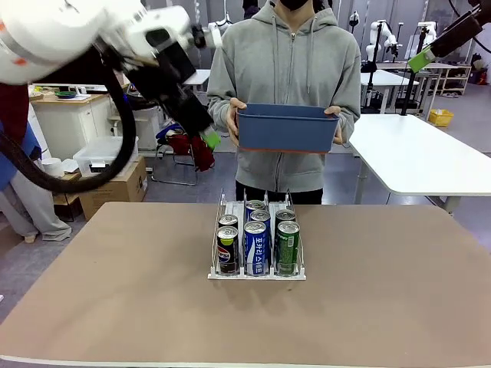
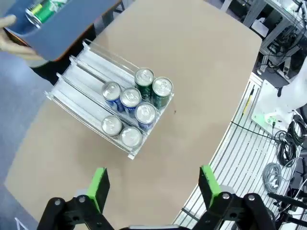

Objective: Fill the beverage cans into the dispenser.
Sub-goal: Pick up the Pepsi coke handed by the human.

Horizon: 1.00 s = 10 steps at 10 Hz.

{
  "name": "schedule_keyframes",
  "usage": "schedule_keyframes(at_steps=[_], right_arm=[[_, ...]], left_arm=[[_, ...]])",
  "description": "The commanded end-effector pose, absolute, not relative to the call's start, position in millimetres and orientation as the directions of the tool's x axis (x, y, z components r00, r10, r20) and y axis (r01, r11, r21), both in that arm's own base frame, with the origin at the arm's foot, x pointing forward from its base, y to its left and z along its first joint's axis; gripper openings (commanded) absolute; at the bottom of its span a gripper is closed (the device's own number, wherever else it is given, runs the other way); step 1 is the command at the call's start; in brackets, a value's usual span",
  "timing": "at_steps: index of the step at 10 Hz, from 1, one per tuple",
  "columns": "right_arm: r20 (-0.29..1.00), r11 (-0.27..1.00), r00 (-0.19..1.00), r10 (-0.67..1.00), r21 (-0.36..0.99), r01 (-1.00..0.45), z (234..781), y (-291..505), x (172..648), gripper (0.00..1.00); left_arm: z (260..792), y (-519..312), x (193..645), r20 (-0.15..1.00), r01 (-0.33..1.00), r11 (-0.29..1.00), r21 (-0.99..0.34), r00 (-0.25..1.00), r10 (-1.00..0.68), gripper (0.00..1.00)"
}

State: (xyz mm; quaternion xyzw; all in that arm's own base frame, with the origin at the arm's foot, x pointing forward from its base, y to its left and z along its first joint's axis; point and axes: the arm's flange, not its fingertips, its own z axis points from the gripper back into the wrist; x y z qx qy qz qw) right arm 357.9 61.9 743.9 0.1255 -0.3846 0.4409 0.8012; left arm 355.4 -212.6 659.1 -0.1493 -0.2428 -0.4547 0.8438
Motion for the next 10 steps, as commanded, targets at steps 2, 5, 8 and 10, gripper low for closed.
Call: schedule_keyframes(at_steps=[2,5,8,10], right_arm=[[0.723,0.58,0.316,0.615,-0.143,-0.802,743.5,61.3,358.2,1.0],[0.723,0.58,0.316,0.615,-0.143,-0.802,743.5,61.3,358.2,1.0],[0.723,0.58,0.316,0.615,-0.143,-0.802,743.5,61.3,358.2,1.0],[0.723,0.58,0.316,0.615,-0.143,-0.802,743.5,61.3,358.2,1.0]], left_arm=[[695.2,-172.4,378.0,0.652,0.885,0.466,0.002,0.352,-0.671,0.99],[730.4,-129.0,392.3,0.686,0.839,0.538,0.083,0.343,-0.641,0.99],[751.5,-113.8,382.1,0.685,0.839,0.538,0.084,0.343,-0.642,0.99],[751.9,-116.6,386.0,0.685,0.828,0.554,0.093,0.351,-0.639,0.99]])
